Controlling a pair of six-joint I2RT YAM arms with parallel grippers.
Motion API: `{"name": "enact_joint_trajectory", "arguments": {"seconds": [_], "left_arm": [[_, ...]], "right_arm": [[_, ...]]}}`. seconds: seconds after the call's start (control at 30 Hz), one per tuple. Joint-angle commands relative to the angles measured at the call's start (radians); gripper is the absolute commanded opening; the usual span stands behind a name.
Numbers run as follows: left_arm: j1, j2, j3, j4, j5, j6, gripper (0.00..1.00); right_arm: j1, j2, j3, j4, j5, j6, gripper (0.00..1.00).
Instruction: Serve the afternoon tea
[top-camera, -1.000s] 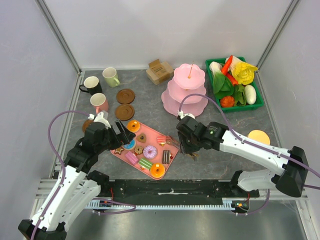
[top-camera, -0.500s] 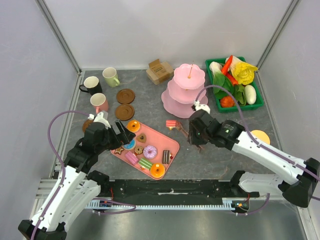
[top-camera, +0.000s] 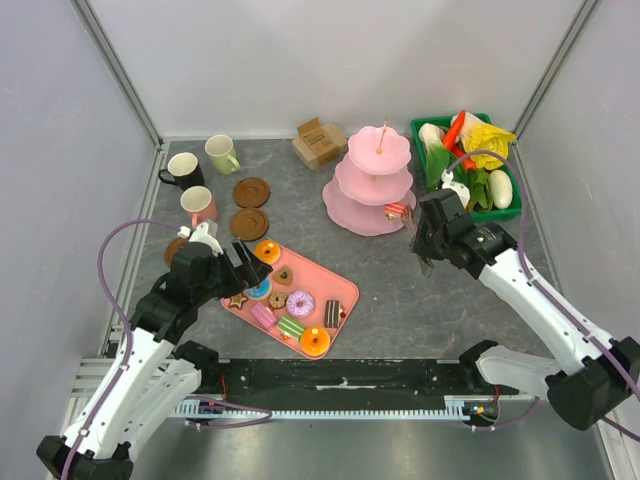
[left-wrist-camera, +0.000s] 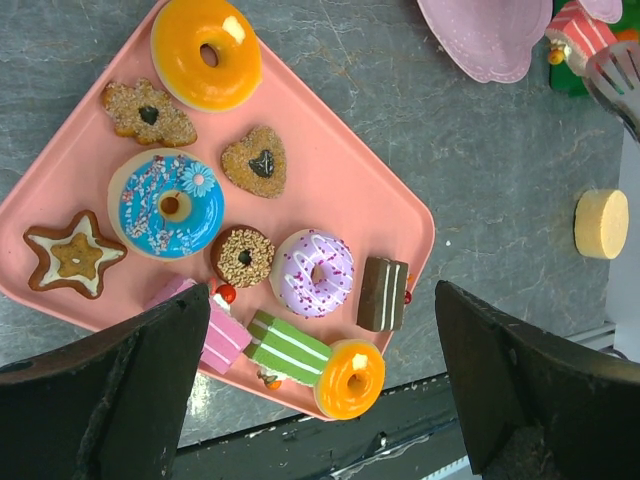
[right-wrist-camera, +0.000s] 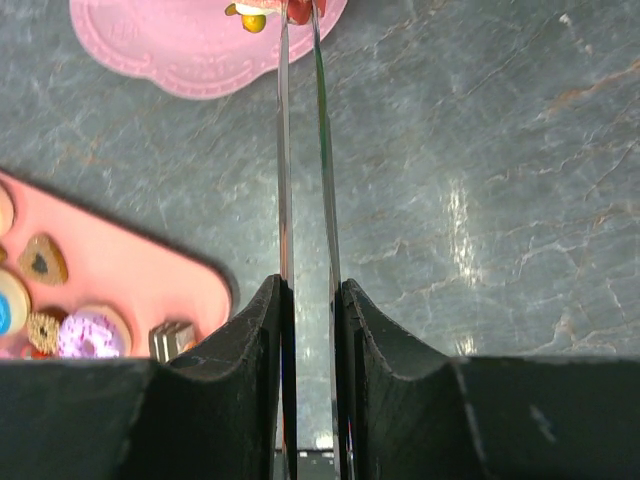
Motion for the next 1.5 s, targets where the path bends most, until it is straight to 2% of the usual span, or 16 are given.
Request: {"name": "enact_joint_trajectory", "arguments": {"seconds": [0.0, 0.13, 0.5, 0.57, 0.73, 0.87, 1.13, 1.33, 1.47], "left_arm": [[0.003, 0.021, 0.003, 0.058, 0.024, -0.014, 0.99], [0.003, 0.033, 0.003, 0.06, 0.018, -0.008, 0.99], [0.003, 0.061, 0.006, 0.072, 0.018, -0.007, 0.99], [0.001, 0.059, 0.008, 0.071, 0.019, -0.005, 0.99], [0.001, 0.054, 0.012, 0.068, 0.019, -0.005, 0.99], [0.001, 0.056, 0.012, 0.067, 0.022, -0.005, 0.99], [0.003, 0.047, 0.018, 0.058, 0.027, -0.005, 0.99], [0.003, 0.05, 0.012, 0.055, 0.024, -0.008, 0.99], [0.003, 0.048, 0.009, 0.055, 0.027, -0.01, 0.99]], "right_arm": [[-0.085, 0.059, 0.02, 0.159, -0.018, -0.022, 0.26], [-0.137, 0.134, 0.032, 0.228, -0.087, -0.03, 0.26], [-0.186, 0.301, 0.069, 0.355, -0.09, -0.053, 0.31], [-0.191, 0.321, 0.072, 0.36, -0.099, -0.054, 0.36], [-0.194, 0.323, 0.063, 0.36, -0.101, -0.054, 0.57], [-0.195, 0.288, 0.056, 0.356, -0.101, -0.057, 0.62], [-0.195, 0.133, -0.005, 0.247, -0.081, -0.059, 0.63], [-0.197, -0.056, -0.089, 0.106, -0.124, -0.074, 0.65], [-0.195, -0.146, -0.111, 0.029, -0.211, -0.099, 0.65]]}}
